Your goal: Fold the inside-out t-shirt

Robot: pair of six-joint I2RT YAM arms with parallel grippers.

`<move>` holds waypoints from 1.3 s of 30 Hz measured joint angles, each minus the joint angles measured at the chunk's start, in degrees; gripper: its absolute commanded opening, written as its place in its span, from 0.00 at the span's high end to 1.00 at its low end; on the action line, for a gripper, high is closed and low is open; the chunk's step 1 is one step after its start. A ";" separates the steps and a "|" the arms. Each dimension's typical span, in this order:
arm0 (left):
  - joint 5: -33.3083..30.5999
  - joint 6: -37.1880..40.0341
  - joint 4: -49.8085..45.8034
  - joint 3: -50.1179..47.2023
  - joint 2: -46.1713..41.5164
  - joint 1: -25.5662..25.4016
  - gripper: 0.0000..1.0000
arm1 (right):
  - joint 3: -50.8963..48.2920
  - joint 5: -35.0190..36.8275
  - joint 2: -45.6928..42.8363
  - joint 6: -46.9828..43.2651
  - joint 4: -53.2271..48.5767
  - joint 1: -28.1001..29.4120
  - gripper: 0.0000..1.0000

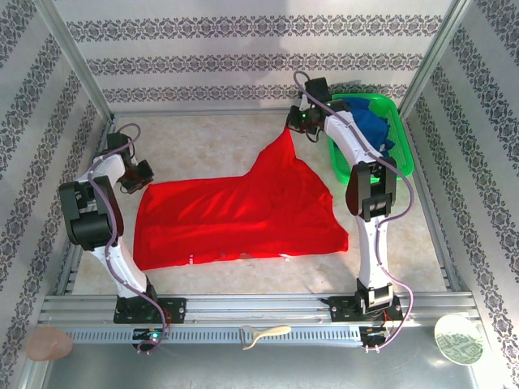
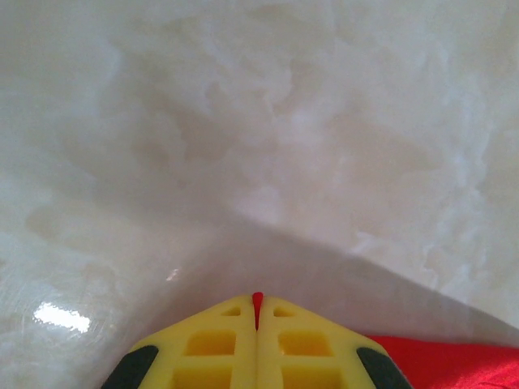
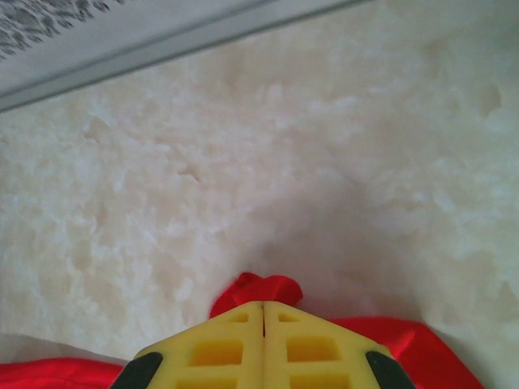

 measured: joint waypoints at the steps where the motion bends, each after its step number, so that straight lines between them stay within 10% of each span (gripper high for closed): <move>1: -0.11 -0.48 0.11 -0.83 -0.76 0.07 1.00 | -2.08 -0.11 -1.03 0.07 0.52 0.00 1.00; 25: 1.62 -13.27 7.23 -18.03 -16.02 6.71 0.97 | -59.19 -0.74 -48.43 8.50 20.81 1.29 1.00; 39: 4.57 -17.14 8.28 -25.90 -29.07 8.57 0.95 | -72.94 2.32 -67.25 10.84 20.37 2.38 1.00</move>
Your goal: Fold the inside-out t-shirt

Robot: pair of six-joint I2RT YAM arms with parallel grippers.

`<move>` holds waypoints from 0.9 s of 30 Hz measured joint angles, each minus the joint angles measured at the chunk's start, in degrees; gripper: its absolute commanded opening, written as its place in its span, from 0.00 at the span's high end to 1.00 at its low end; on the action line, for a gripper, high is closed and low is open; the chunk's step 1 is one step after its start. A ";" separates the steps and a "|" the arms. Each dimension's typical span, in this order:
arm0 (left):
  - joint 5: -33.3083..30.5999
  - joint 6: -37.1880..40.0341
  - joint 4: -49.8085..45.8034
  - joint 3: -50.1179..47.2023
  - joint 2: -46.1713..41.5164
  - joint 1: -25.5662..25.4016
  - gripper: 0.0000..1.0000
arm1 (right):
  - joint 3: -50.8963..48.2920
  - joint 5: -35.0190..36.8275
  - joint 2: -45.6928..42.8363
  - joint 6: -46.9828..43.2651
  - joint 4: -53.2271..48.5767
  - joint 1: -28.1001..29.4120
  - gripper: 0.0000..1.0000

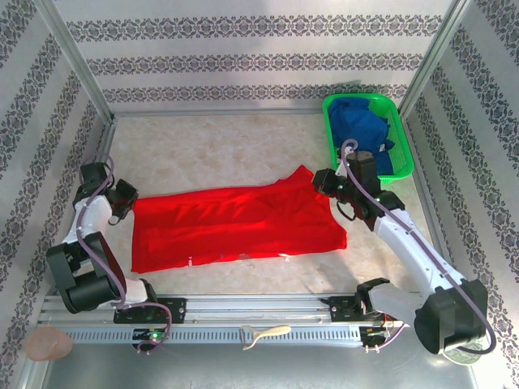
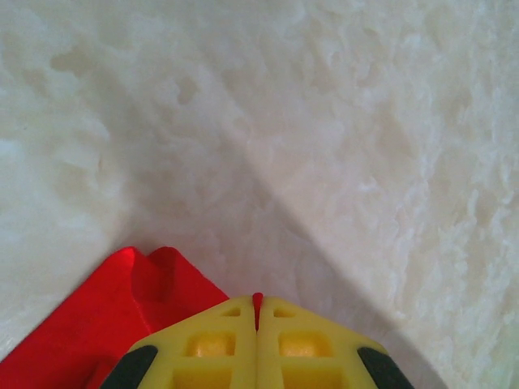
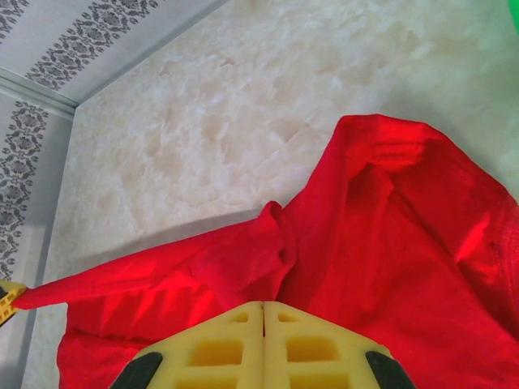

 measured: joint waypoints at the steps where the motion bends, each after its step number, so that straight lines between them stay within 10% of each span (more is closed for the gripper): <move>1: 0.00 -0.22 0.15 -0.79 -0.50 0.02 0.94 | -0.68 0.13 -0.81 0.24 -0.20 0.00 1.00; 10: -1.44 -0.90 0.42 -6.27 -0.59 1.53 0.75 | -10.34 2.51 -10.47 4.02 -1.92 2.89 1.00; 14: -2.14 -0.35 1.92 -6.23 2.29 2.21 0.41 | -16.87 4.15 -13.42 7.28 -2.32 6.49 0.56; 19: -2.49 0.79 1.18 -4.33 3.50 2.99 0.28 | -20.15 7.96 -17.57 8.07 -8.11 7.67 0.53; 27: 1.64 0.90 2.29 -0.04 -2.45 -3.19 0.21 | -3.04 7.19 4.28 -1.42 -6.56 7.10 0.43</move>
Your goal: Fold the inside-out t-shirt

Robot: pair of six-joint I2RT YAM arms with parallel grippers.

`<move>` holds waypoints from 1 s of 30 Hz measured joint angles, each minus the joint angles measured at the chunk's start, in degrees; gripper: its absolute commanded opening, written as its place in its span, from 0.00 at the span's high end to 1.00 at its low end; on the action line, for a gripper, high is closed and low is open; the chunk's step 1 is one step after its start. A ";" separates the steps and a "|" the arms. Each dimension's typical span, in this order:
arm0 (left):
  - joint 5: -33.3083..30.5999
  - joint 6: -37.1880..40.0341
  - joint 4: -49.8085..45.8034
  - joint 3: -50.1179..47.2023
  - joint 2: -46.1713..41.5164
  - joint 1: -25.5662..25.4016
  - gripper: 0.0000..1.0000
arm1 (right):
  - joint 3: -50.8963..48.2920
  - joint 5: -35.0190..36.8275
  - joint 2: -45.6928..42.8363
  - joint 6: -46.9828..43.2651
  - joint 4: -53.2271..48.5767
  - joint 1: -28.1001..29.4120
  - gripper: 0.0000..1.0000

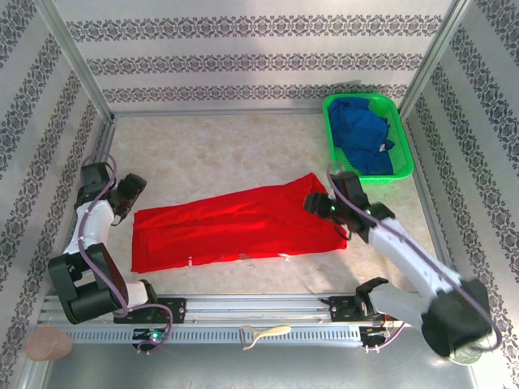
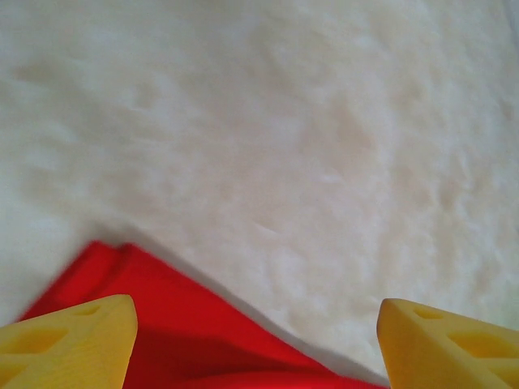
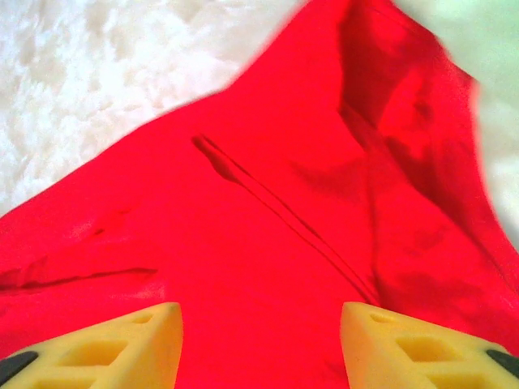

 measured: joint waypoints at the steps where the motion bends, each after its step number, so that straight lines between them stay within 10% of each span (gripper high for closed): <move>1: 0.79 -0.04 0.57 0.13 0.81 -1.05 0.20 | 2.51 -0.44 3.61 -1.38 0.85 0.33 0.42; 15: 4.33 0.00 3.02 -1.44 14.12 -3.32 0.17 | 20.11 -1.66 35.36 -12.15 3.98 5.29 0.44; 20: 4.44 0.09 4.33 -1.31 15.10 -3.30 0.17 | 20.55 -1.11 37.46 -13.38 4.02 5.27 0.96; 30: 5.62 0.22 7.37 1.18 18.38 -3.32 0.17 | 15.82 -1.05 29.94 -13.94 4.20 6.32 1.00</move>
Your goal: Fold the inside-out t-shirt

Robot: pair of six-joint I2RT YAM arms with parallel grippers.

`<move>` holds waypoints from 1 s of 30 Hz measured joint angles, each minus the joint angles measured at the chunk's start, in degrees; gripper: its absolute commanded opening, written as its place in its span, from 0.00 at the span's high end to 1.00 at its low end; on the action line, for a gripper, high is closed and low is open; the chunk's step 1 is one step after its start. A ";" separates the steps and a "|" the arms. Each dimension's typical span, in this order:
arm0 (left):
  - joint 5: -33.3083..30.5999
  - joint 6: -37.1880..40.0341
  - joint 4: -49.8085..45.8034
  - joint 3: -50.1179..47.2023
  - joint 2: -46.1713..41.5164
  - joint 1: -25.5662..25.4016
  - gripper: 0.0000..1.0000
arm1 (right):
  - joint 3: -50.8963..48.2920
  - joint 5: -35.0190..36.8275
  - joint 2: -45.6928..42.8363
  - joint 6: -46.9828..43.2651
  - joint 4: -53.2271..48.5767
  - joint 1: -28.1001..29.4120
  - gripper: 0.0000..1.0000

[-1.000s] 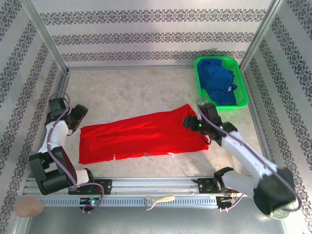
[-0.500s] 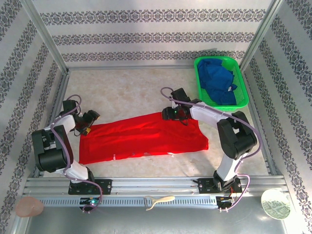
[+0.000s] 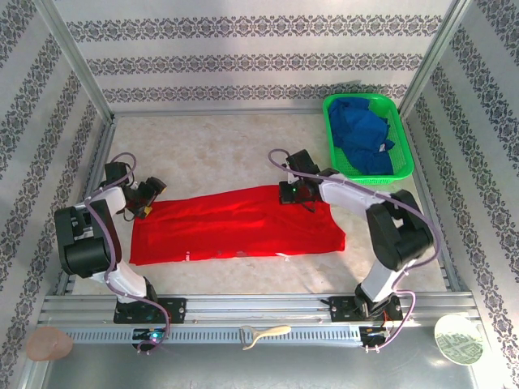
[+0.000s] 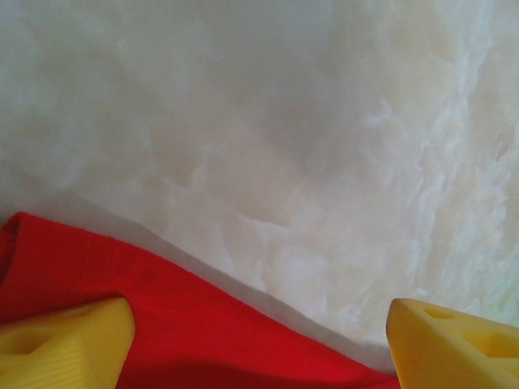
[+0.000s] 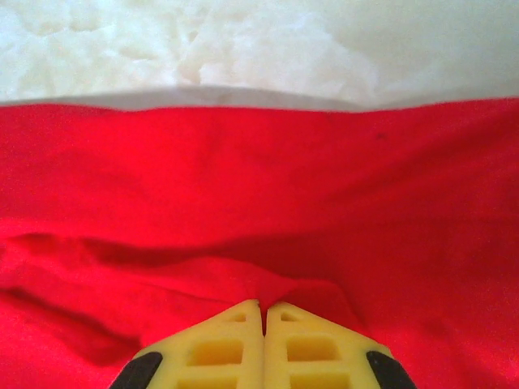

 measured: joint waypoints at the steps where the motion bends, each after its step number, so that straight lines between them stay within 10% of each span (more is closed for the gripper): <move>1: 0.04 0.02 0.00 0.17 0.17 0.00 0.17 | -1.16 0.04 -2.19 0.22 0.07 0.55 1.00; 12: 0.07 0.22 -0.04 1.81 1.62 0.00 0.17 | -9.99 2.60 -17.94 6.29 -0.44 12.41 1.00; 16: 0.09 0.26 -0.07 1.88 1.64 0.00 0.16 | -12.74 2.95 -18.49 10.54 0.07 18.34 0.52; 20: 0.24 0.52 -0.79 3.10 2.36 0.00 0.16 | -15.67 1.64 -18.93 13.99 -0.02 22.82 0.45; 30: 2.10 1.99 -7.26 10.14 1.09 0.00 0.13 | -15.98 4.63 -26.43 11.02 -4.26 1.68 0.46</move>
